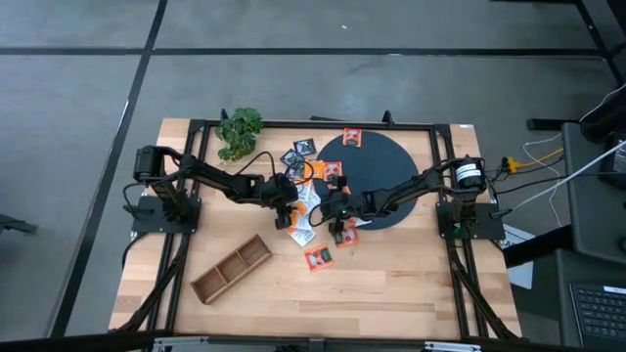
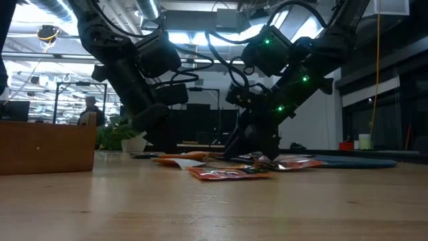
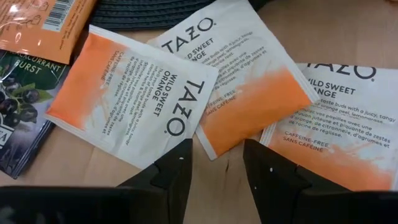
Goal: Pick & Place Tea
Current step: Put the white tea bag into the right section of the wooden organizer
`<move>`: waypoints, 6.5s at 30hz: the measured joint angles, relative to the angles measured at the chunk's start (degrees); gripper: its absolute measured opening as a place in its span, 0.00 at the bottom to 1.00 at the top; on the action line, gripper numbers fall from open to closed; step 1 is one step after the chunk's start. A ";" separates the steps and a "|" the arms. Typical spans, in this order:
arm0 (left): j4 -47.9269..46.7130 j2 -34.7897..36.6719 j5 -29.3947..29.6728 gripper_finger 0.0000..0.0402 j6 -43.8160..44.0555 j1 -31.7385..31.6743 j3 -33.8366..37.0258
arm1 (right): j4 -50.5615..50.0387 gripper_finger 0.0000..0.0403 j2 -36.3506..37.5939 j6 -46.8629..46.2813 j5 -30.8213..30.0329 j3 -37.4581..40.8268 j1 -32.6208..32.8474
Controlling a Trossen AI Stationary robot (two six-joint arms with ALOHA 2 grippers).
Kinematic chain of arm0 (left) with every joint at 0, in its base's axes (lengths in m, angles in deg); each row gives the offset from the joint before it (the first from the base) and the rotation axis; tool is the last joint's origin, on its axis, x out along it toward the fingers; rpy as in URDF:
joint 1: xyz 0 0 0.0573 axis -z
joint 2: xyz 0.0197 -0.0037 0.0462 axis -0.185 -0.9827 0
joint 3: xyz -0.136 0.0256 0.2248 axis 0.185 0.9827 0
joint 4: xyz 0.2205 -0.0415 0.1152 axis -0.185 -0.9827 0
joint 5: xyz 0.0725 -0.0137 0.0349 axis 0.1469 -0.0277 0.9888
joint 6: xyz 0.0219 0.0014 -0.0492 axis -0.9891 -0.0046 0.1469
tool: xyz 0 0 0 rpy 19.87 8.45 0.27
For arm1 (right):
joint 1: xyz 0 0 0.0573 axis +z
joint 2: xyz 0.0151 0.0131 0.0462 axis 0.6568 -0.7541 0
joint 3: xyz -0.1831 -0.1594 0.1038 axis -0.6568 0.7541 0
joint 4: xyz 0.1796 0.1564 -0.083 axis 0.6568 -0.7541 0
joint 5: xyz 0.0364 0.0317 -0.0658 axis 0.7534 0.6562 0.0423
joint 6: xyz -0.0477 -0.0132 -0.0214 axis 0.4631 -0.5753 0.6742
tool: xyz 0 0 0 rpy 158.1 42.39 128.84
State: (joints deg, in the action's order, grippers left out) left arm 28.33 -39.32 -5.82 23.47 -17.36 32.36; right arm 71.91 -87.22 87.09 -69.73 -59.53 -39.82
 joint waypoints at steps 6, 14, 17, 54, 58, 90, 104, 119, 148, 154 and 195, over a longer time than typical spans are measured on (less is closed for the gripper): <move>0.03 -0.02 -0.04 0.36 0.04 0.00 0.02 | 1.04 0.14 0.00 0.00 0.25 0.01 0.04; 1.89 -0.09 -0.06 0.36 2.16 0.00 0.22 | 2.05 0.02 0.00 -0.02 2.12 0.00 0.04; 2.15 0.14 -0.75 0.36 3.79 0.01 0.22 | 2.09 0.02 0.00 -0.13 2.14 0.01 0.04; -14.05 22.08 -16.43 0.36 10.91 -4.70 0.11 | 7.85 0.00 4.77 17.05 5.63 -0.07 2.88; -13.75 22.08 -24.53 0.36 12.30 -8.52 0.09 | 7.67 0.00 6.27 20.65 1.96 -0.04 5.07; -3.91 20.00 -50.31 0.49 16.62 -15.58 0.02 | 25.97 0.00 7.08 33.49 -2.36 -0.04 7.42; -2.28 19.99 -50.30 0.42 16.55 -13.41 0.03 | 29.22 0.00 7.08 34.01 -2.78 -0.02 5.39; 1.65 19.98 -50.11 0.02 16.54 -13.22 0.04 | 29.11 0.09 7.08 31.91 -2.78 -0.02 5.35; -24.79 36.31 -3.40 0.01 35.27 15.32 0.07 | -2.82 0.09 18.43 -21.92 2.36 3.23 4.17; -27.12 37.91 2.75 0.01 48.00 24.52 0.07 | -5.72 0.09 18.43 -25.83 2.34 3.21 4.17; -43.83 26.43 15.48 0.01 69.10 40.72 0.04 | -11.87 0.09 18.40 -30.15 -1.44 3.19 5.40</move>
State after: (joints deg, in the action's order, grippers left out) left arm -15.50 -12.88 9.67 92.57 23.36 32.40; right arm 60.05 -68.82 56.94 -71.18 -56.34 -34.42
